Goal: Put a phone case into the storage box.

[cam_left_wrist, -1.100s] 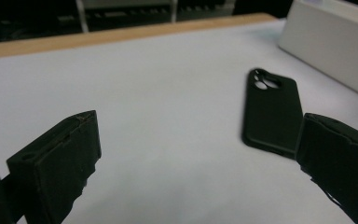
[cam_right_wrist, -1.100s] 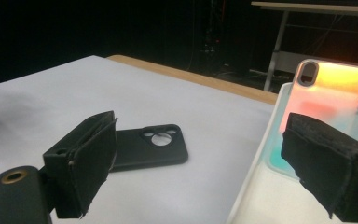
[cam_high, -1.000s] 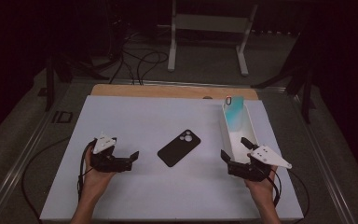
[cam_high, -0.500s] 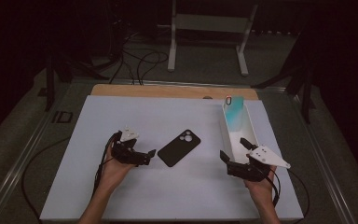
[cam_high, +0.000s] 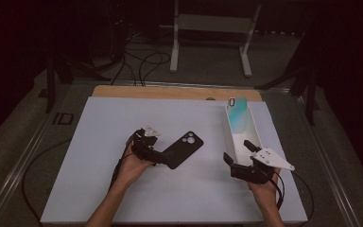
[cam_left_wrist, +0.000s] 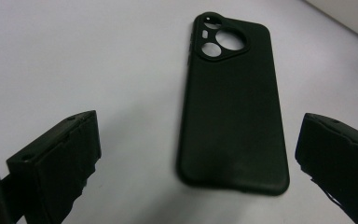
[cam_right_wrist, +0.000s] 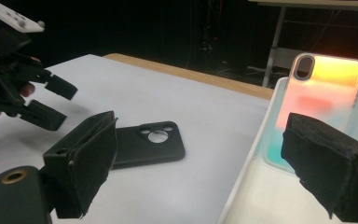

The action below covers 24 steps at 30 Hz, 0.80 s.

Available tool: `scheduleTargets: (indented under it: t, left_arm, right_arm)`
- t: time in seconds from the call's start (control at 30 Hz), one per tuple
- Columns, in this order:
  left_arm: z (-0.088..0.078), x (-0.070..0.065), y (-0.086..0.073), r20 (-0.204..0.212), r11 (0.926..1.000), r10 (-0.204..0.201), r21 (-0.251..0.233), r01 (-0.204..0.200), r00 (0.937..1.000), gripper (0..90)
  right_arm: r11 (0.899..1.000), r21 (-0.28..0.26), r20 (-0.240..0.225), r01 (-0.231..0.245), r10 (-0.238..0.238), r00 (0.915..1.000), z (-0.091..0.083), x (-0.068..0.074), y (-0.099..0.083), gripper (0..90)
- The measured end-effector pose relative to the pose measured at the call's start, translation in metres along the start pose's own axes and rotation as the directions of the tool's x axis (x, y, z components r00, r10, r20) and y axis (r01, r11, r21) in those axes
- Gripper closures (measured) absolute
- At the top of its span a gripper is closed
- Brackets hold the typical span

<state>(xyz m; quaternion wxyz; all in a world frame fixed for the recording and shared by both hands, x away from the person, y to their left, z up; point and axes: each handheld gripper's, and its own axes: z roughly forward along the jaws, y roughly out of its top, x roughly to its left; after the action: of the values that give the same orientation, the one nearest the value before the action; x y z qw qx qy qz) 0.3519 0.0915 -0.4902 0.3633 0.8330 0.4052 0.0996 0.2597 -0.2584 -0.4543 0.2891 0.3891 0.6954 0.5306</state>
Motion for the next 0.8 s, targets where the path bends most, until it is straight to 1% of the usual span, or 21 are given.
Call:
scheduleTargets:
  t: [0.03,0.17,0.23,0.27,0.37,0.53,0.67,0.7,0.8]
  left_arm:
    - [0.003,0.0,0.001,0.006,1.0,0.001,0.007,-0.001,1.0,0.6]
    - [0.016,-0.002,0.004,0.009,0.9989,0.01,0.046,-0.011,0.9999,0.6]
    - [0.021,-0.004,0.005,0.02,0.998,0.009,0.062,-0.011,0.9998,0.6]
    - [0.024,-0.005,0.006,0.026,0.9972,0.016,0.073,-0.018,0.9995,0.6]
    - [0.034,-0.008,0.005,0.057,0.9951,0.014,0.097,-0.019,0.9983,0.6]
    - [0.044,-0.011,0.004,0.06,0.9903,0.029,0.134,-0.037,0.9978,0.6]
    - [0.048,-0.013,0.004,0.057,0.9889,0.031,0.143,-0.039,0.9979,0.6]
    - [0.049,-0.015,0.004,0.05,0.9868,0.05,0.151,-0.057,0.9975,0.6]
    - [0.05,-0.016,0.005,0.045,0.9844,0.067,0.16,-0.074,0.9967,0.6]
  right_arm:
    - [1.0,-0.002,0.001,-0.001,0.001,1.0,0.0,0.0,0.0,10.3]
    - [1.0,-0.001,0.002,-0.002,0.002,1.0,0.0,-0.001,0.0,10.3]
    - [1.0,-0.001,0.002,-0.001,0.001,1.0,0.0,-0.001,0.0,10.3]
    - [1.0,0.0,0.002,0.0,0.0,1.0,0.0,-0.001,0.0,10.3]
    - [1.0,0.001,0.004,0.0,0.0,1.0,0.001,-0.001,-0.001,10.3]
    - [1.0,-0.001,0.005,0.0,0.0,1.0,0.0,-0.001,-0.001,10.3]
    - [1.0,0.0,0.006,0.0,0.0,1.0,0.0,-0.001,-0.001,10.3]
    - [1.0,0.0,0.006,-0.001,0.001,1.0,0.0,-0.001,-0.001,10.3]
    - [1.0,0.0,0.004,-0.001,0.001,1.0,0.001,-0.001,-0.001,10.3]
